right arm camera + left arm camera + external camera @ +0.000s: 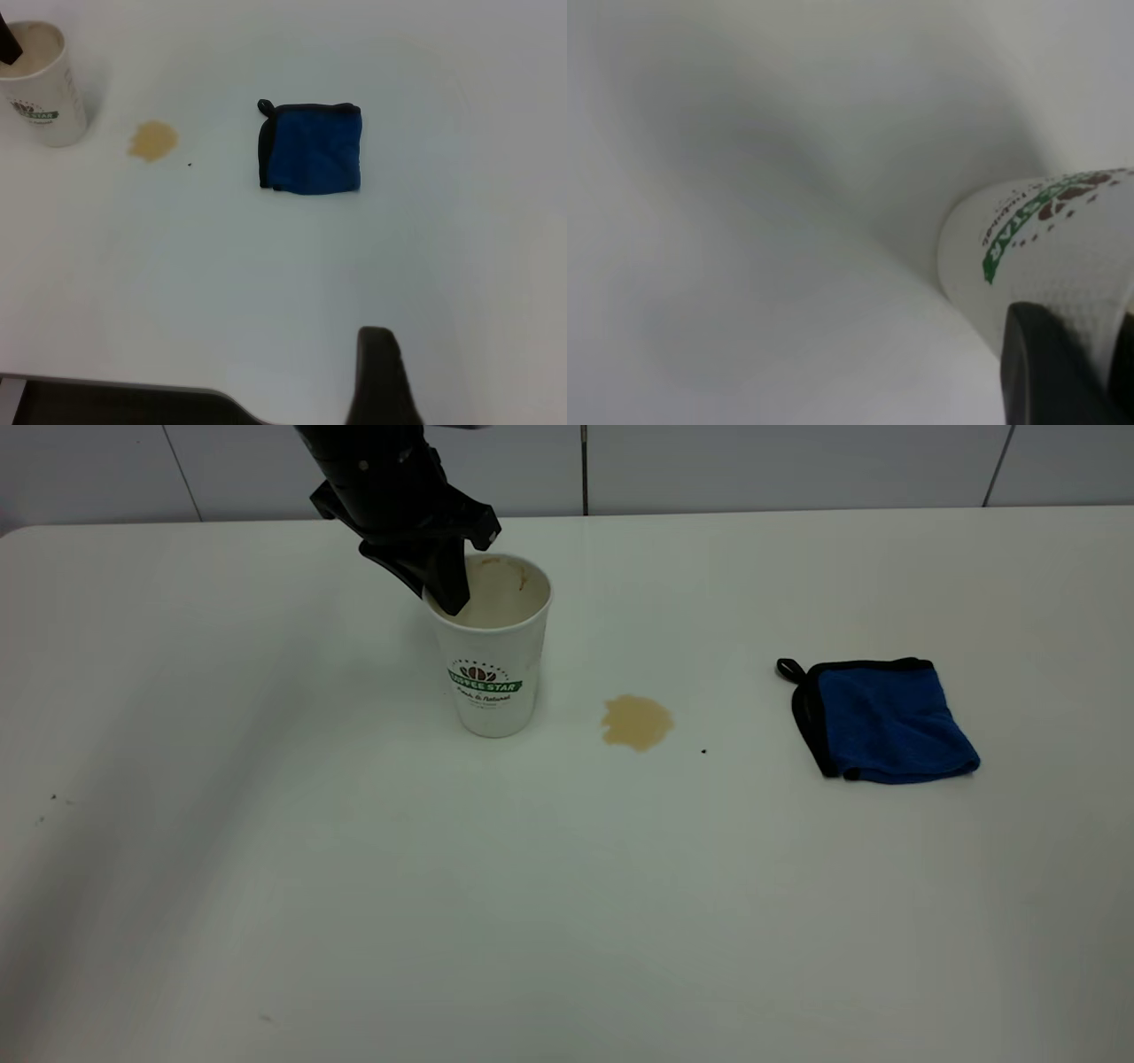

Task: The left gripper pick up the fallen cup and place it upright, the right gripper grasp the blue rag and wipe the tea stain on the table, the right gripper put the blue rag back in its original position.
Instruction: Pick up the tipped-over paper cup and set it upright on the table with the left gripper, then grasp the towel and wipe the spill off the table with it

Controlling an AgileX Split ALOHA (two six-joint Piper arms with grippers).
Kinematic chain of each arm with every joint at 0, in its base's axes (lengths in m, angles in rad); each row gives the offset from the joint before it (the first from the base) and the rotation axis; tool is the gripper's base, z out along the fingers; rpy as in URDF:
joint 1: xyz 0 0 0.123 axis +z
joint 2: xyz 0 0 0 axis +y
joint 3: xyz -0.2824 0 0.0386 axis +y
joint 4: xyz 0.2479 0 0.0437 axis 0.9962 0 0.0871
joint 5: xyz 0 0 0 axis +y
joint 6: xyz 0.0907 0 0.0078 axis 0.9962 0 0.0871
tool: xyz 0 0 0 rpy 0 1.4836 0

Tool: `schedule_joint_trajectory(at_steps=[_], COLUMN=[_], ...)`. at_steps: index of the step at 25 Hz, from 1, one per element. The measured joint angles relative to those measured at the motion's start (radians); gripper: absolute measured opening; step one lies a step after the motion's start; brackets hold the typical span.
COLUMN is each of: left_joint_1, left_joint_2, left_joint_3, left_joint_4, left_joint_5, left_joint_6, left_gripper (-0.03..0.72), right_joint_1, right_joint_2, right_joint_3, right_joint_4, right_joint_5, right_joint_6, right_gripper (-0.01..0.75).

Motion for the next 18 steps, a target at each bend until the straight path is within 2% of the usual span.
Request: schedule_joint_trajectory(at_steps=[9, 13, 18], left_joint_1=[0.0, 0.0, -0.001], left_joint_2=[-0.02, -0.076, -0.193], left_joint_3=[-0.005, -0.011, -0.019], left_joint_4=[0.0, 0.0, -0.009], left_joint_5=[0.017, 0.069, 0.126], left_joint_6=[0.0, 0.0, -0.002], left_gripper=[0.428, 0.47, 0.471], right_joint_1=[0.0, 0.0, 0.0], right_joint_2=[0.0, 0.0, 0.0], right_joint_3=[0.0, 0.0, 0.0], right_joint_4=[0.0, 0.0, 0.0], right_joint_5=[0.0, 0.0, 0.0], right_joint_6=[0.0, 0.0, 0.0], right_gripper=[0.563, 0.563, 0.563])
